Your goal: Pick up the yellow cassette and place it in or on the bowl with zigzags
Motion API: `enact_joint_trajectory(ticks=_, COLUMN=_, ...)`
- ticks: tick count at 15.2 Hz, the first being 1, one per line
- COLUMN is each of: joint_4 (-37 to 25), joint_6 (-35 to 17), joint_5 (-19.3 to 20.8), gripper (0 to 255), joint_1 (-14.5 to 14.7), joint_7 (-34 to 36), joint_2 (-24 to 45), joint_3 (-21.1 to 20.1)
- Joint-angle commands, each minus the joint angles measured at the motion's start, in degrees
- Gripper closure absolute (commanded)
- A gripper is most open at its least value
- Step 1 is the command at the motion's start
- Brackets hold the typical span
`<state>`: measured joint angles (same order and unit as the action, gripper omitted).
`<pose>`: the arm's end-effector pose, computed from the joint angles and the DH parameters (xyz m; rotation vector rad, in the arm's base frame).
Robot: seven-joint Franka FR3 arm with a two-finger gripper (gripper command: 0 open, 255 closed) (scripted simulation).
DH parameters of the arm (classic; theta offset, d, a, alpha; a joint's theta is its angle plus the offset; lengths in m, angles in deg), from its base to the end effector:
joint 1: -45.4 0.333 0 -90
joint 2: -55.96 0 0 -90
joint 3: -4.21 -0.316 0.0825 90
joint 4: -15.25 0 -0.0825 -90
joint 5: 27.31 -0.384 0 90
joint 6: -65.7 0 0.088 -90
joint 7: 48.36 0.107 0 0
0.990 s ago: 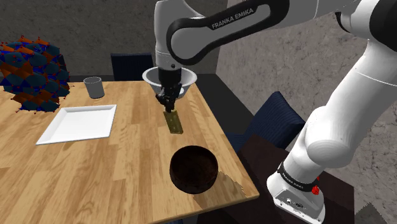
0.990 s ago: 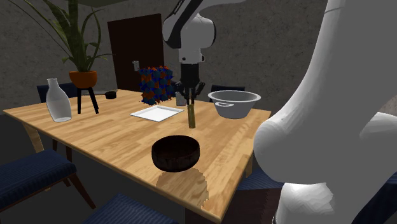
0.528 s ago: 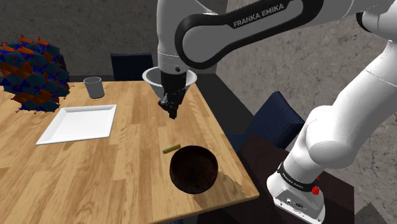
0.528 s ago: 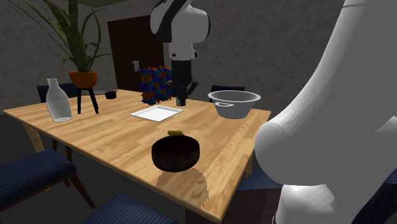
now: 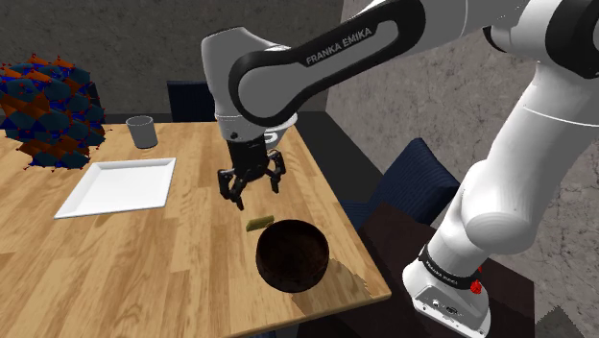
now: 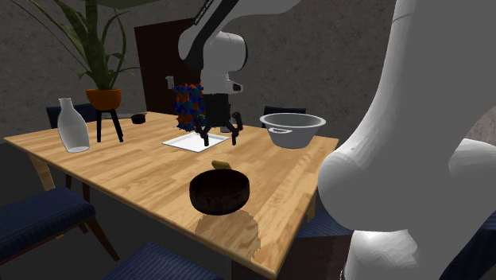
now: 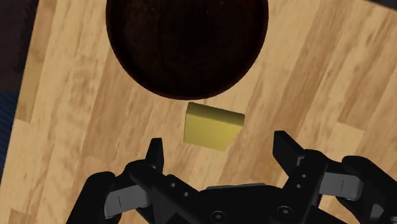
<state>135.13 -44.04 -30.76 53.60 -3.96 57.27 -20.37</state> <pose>0.4402 0.2877 0.3976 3.0340 -0.3473 -0.2981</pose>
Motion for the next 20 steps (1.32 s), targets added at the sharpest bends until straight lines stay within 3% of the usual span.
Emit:
enact_joint_trajectory(ticks=1, joint_4=-2.61, joint_6=1.89, joint_5=-0.6, gripper=0, joint_1=0.51, joint_7=11.79, joint_2=4.85, joint_3=-0.31)
enact_joint_trajectory(ticks=9, joint_4=2.13, joint_6=-3.95, joint_5=-0.38, gripper=0, joint_1=1.02, joint_7=12.01, joint_2=5.99, joint_3=-0.27)
enact_joint_trajectory(ticks=16, joint_4=2.13, joint_6=-3.94, joint_5=-0.39, gripper=0, joint_1=1.02, joint_7=12.01, joint_2=5.99, joint_3=-0.27)
enact_joint_trajectory(ticks=17, joint_4=2.13, joint_6=-3.94, joint_5=-0.39, gripper=255, joint_1=1.02, joint_7=12.01, joint_2=5.99, joint_3=-0.27)
enact_joint_trajectory(ticks=20, joint_4=2.14, joint_6=-3.94, joint_5=-0.39, gripper=255, joint_1=1.01, joint_7=12.0, joint_2=5.98, joint_3=-0.26)
